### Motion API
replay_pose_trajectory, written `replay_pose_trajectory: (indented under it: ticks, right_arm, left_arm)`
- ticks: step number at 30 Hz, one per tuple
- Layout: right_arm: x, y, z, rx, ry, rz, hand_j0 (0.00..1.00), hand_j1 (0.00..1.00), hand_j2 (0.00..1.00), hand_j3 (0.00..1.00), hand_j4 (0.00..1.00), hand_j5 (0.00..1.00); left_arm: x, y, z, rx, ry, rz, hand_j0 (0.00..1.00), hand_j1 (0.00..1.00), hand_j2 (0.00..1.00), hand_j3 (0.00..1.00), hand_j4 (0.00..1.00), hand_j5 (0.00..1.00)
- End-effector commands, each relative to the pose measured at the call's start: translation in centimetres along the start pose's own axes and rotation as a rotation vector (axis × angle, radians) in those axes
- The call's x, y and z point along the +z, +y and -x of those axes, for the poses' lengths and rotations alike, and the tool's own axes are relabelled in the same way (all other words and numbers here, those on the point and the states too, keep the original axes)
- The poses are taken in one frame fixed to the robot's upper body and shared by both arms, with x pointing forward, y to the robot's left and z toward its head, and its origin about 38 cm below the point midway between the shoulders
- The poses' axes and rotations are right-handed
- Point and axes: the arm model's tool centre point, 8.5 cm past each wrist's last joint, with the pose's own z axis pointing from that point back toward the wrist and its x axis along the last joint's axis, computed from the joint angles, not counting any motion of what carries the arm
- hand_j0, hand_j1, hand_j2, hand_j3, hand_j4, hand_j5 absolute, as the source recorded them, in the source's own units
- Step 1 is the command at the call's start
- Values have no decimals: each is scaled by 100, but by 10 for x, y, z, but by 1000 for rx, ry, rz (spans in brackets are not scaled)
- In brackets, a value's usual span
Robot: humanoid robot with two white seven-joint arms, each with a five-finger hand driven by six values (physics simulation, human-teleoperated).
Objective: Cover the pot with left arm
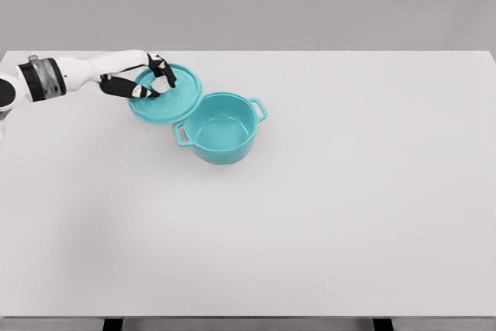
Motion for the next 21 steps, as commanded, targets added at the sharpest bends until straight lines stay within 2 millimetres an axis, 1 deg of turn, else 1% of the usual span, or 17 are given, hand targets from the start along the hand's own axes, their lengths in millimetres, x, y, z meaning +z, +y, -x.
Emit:
replay_pose_trajectory:
  ticks: [1, 7, 10, 21]
  right_arm:
    - [0, 0, 0, 1, 0, 0, 100, 100, 100, 100, 100, 100]
    - [0, 0, 0, -1, -1, 0, 100, 100, 100, 100, 100, 100]
    - [0, 0, 0, 1, 0, 0, 100, 100, 100, 100, 100, 100]
    - [0, 0, 0, 1, 0, 0, 100, 100, 100, 100, 100, 100]
  left_arm:
    - [-4, 0, -4, 1, -15, 0, 51, 51, 51, 51, 51, 51]
    - [-22, -6, -14, 6, -49, 9, 50, 50, 50, 50, 50, 50]
    - [-35, -17, -18, 11, -61, 41, 51, 51, 51, 51, 51, 51]
    - [-52, -23, -30, 16, -101, 51, 50, 50, 50, 50, 50, 50]
